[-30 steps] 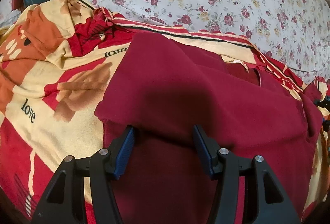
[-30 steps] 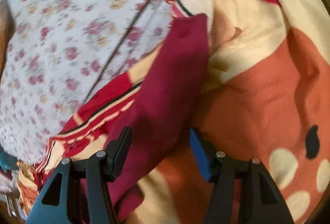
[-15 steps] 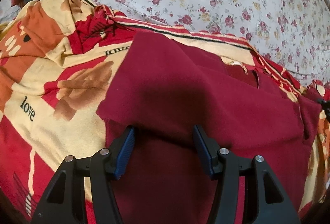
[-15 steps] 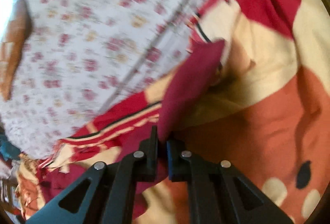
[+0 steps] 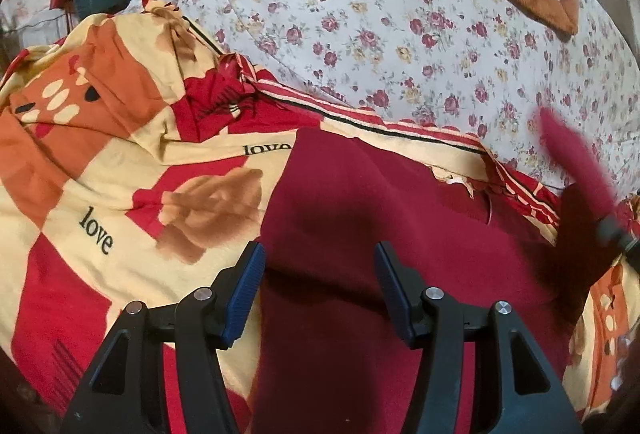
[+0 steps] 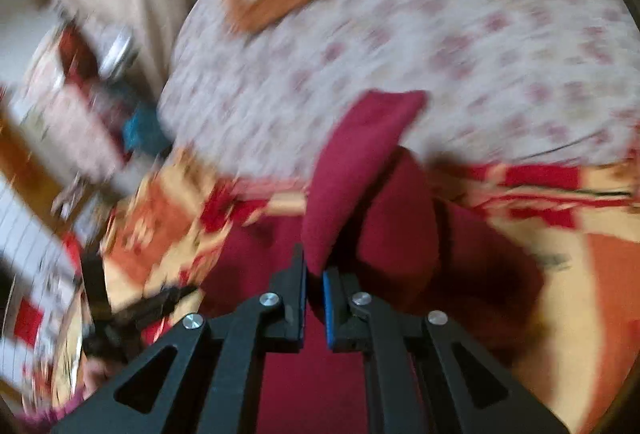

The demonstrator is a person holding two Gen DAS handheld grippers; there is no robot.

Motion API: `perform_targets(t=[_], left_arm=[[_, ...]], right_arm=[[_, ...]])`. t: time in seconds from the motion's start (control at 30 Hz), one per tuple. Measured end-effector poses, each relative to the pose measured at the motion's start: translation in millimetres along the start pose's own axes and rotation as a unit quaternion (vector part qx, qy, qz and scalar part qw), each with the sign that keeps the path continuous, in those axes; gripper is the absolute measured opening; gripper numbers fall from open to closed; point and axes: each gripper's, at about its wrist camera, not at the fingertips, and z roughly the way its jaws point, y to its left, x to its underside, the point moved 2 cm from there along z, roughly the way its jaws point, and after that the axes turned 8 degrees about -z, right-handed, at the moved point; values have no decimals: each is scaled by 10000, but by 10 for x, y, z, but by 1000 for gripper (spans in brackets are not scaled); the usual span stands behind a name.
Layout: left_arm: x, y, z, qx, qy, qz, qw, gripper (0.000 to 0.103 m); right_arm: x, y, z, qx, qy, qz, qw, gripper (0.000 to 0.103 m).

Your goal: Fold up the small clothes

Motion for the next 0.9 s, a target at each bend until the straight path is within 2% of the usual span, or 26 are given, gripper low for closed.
perform_targets(t=[0.07,0.13,0.17,0.2,0.27,0.33,0.4,0.53,0.63,0.77,0.9], left_arm=[[8,21,18,47,51,-24,10000,36],[14,28,51,115,146,-45,9998,36],[17,25,67,204,205,-54,9996,36],[18,18,71,282,229,-54,9993,36],[11,-11,63,397,202,-44,9990,36],[-4,-66,75,504,174,-30,9986,36],[-16,-162,123,592,215,-14,9980,36],[-49,-368,340,523,410,162,9977,36],[-75,-396,443,538,534,-27,9971,36],[-99,-327,397,499,480,-176,9974,36],[-155,-196,276,391,358,-150,9985,36]], right_arm=[[213,137,384,-157,465,-140,9987,8],[424,174,702,-100,1110,-139,9937,17],[524,167,814,-59,1388,-87,9903,26],[582,171,829,-93,1427,-54,9897,30],[599,180,697,-67,1270,-105,9918,35],[563,153,524,0,1119,-121,9936,50],[522,93,330,95,950,-127,9953,56],[499,-105,32,320,793,-40,9963,59],[481,-168,-54,354,677,-57,9971,59],[429,19,180,-21,725,-340,9968,59],[325,283,741,-181,887,-622,9940,59]])
